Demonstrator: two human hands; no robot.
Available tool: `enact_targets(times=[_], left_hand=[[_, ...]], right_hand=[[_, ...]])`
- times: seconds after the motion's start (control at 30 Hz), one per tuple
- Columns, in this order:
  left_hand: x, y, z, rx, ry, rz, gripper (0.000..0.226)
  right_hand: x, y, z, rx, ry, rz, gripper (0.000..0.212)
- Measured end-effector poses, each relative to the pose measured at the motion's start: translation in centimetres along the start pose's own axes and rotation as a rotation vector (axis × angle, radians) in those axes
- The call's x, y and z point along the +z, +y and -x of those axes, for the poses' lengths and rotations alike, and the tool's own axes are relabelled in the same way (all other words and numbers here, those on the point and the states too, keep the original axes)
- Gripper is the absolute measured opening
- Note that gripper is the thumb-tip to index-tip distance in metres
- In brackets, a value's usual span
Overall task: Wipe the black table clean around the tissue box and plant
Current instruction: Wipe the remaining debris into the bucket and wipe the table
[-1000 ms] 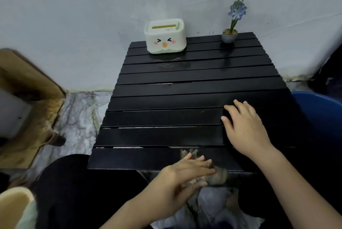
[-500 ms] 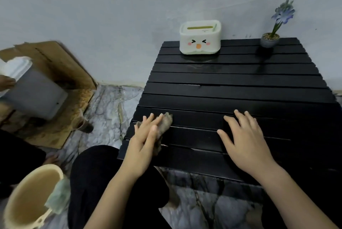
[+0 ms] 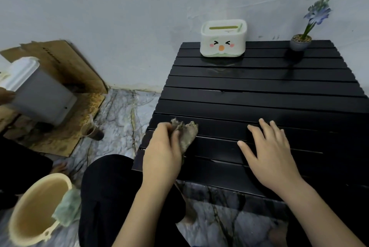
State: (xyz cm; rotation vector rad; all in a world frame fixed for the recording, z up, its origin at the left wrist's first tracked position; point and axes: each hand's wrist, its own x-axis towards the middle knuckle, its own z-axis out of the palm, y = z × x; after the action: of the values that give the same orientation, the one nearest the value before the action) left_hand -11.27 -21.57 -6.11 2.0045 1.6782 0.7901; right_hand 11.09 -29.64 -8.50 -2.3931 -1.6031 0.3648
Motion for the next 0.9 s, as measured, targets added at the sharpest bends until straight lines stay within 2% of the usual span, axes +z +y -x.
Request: enact_targets(times=[0.07, 0.13, 0.2, 0.27, 0.33, 0.4, 0.47, 0.5, 0.57, 0.67, 0.77, 0.9], left_hand=[[-0.8, 1.5, 0.0, 0.144, -0.061, 0.066, 0.004], [-1.2, 2.4, -0.1, 0.209, -0.104, 0.263, 0.004], [-1.5, 2.4, -0.7, 0.156, -0.131, 0.502, 0.006], [-1.5, 1.3, -1.6, 0.056, -0.147, 0.547, 0.01], [-1.4, -0.5, -2.4, -0.025, -0.136, 0.378, 0.008], [-1.1, -2.4, -2.7, -0.064, -0.129, 0.029, 0.02], [-0.7, -3.6, -2.3, -0.002, -0.059, -0.348, 0.035], [-0.5, -3.9, -2.0, 0.048, 0.002, -0.435, 0.037], [0.0, -3.5, -1.4, 0.139, 0.069, -0.386, 0.04], [1.4, -2.6, -0.6, 0.25, -0.114, -0.292, 0.055], [3.0, -2.8, 0.3, 0.282, -0.291, -0.432, 0.068], [3.5, -3.3, 0.3, 0.286, -0.301, -0.5, 0.074]], right_hand=[[0.0, 0.1, -0.1, 0.001, 0.005, -0.001, 0.059], [0.1, 0.1, -0.1, 0.0, 0.013, -0.006, 0.059], [0.1, 0.0, 0.0, 0.0, 0.015, -0.012, 0.058], [0.2, 0.0, 0.0, -0.001, 0.017, -0.008, 0.058], [0.2, 0.0, -0.1, 0.002, 0.021, -0.003, 0.058], [0.3, 0.0, -0.1, 0.003, 0.022, 0.002, 0.058], [0.4, 0.1, -0.1, 0.001, 0.027, 0.01, 0.059], [0.5, 0.1, -0.1, -0.001, 0.03, 0.012, 0.059], [0.6, 0.1, 0.0, -0.003, 0.035, 0.018, 0.06], [0.8, 0.1, 0.0, -0.005, 0.042, 0.02, 0.06], [0.9, 0.2, -0.1, -0.011, 0.044, 0.027, 0.061], [1.0, 0.3, -0.1, -0.022, 0.056, 0.027, 0.06]])
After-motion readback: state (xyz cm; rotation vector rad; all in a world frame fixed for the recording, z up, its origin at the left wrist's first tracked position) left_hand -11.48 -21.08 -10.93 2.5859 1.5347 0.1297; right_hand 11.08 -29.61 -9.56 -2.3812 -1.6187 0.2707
